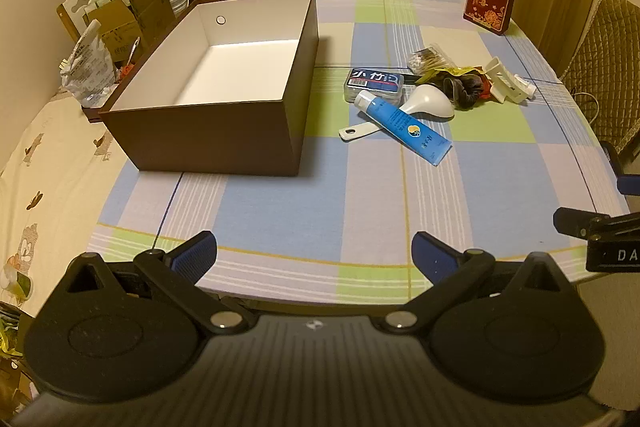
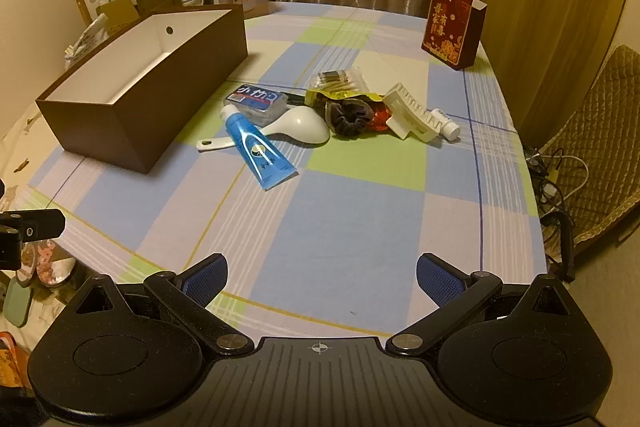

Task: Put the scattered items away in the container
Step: 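Move both tools toward the scattered items beside the box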

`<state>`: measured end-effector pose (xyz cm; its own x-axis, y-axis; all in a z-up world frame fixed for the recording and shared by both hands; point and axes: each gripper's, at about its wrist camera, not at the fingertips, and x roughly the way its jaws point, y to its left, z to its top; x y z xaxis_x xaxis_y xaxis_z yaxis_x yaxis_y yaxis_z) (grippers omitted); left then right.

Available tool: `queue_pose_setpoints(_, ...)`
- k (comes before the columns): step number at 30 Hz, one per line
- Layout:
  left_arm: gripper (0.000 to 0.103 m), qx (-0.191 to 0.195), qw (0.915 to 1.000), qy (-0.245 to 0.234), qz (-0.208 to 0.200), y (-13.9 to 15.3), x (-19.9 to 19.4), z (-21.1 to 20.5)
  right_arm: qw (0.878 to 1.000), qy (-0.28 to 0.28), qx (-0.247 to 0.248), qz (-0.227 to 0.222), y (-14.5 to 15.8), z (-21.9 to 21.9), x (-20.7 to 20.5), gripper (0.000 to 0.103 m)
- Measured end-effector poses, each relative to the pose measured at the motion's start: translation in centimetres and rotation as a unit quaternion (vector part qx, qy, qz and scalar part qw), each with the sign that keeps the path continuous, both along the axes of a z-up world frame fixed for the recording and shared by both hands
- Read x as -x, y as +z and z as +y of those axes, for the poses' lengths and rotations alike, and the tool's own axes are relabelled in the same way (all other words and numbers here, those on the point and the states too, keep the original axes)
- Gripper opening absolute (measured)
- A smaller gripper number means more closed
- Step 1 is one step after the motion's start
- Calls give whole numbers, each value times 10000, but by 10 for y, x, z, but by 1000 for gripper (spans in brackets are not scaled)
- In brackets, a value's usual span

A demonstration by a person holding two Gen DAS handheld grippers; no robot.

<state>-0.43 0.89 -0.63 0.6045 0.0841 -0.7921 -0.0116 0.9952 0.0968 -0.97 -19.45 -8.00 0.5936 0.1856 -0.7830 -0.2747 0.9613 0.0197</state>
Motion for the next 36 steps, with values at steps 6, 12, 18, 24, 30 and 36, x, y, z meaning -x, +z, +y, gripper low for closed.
queue_pose_setpoints(6, 102, 27, 10000, -10, 23, -2, -3, 4, 10000, 5, 40, 12, 0, 4, -2, 103)
queue_pose_setpoints(12, 102, 36, 10000, 12, 23, -3, -5, 8, 10000, 18, 69, -4, 1, 8, -3, 103)
queue_pose_setpoints(18, 102, 53, 10000, 58, 4, -2, -3, 13, 10000, 31, 74, -12, 1, 10, -4, 103)
queue_pose_setpoints(24, 102, 48, 10000, 85, -12, -1, -2, 15, 10000, 38, 87, -1, 1, 13, -4, 103)
queue_pose_setpoints(30, 102, 50, 10000, 49, -5, -1, -1, 14, 10000, 8, 86, -5, -1, 15, -1, 103)
queue_pose_setpoints(36, 102, 42, 10000, 45, 25, -3, 0, 13, 10000, 1, 81, 38, -3, 13, 1, 103)
